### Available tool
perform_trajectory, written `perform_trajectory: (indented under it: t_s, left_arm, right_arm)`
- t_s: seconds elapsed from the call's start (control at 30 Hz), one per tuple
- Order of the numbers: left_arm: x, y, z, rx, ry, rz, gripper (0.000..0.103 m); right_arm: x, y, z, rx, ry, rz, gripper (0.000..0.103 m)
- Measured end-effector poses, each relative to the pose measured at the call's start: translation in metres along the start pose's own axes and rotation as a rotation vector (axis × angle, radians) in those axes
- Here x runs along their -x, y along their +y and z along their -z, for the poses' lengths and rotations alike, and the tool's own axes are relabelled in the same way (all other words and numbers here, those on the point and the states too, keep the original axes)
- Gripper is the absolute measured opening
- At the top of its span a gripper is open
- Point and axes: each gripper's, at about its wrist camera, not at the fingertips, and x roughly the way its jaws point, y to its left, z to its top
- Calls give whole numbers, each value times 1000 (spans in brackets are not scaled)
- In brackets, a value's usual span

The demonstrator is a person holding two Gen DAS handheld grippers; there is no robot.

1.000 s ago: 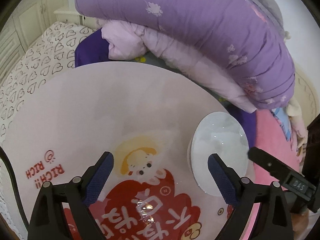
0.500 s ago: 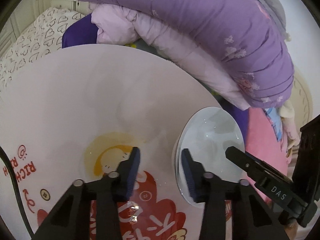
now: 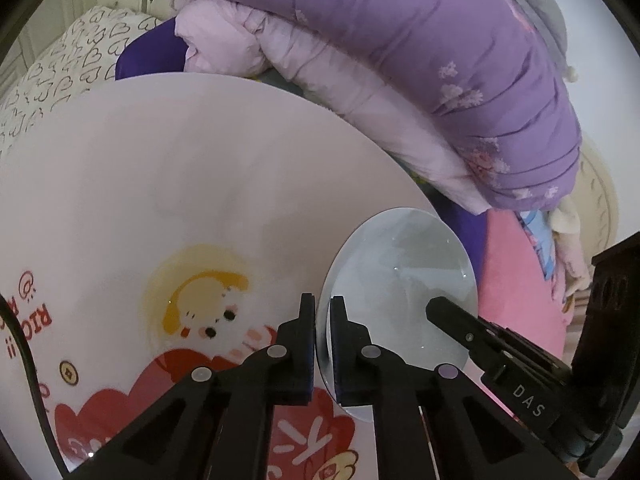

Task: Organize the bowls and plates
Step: 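Move both tools to the small white bowl and close the left tool on its rim, then carry the small white bowl with the left tool and lower it into the nested bowls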

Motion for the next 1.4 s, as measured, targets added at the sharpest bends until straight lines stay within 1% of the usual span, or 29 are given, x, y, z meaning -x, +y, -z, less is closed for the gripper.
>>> perform_trajectory:
  t_s: [0.27,0.43,0.6,0.73,0.93,1.03,1.2,1.4]
  left_arm:
    - [24,-3,21,-24,-7,3,3]
    - [58,-10,43,-63,-36,15,3]
    - [100,-21,74,-113,-75,30,3]
    - [131,-29,105,-145,-97,49,3]
    - [164,-34,150,-166,-101,60,3]
    - [175,-38,173,-177,-95,56,3]
    - [188,-43,210,-185,-61,53,3]
    - [191,-48,236,-197,-12,44,3]
  right_arm:
    - [17,8,18,0,-14,-5,7]
    - [48,19,38,21,-55,-8,7]
    - [85,32,60,49,-102,2,7]
    - [114,38,85,66,-136,15,7]
    - [143,41,124,75,-153,19,7]
    - [153,39,145,72,-151,21,7]
    - [163,37,176,71,-133,26,7]
    - [166,36,208,74,-97,38,8]
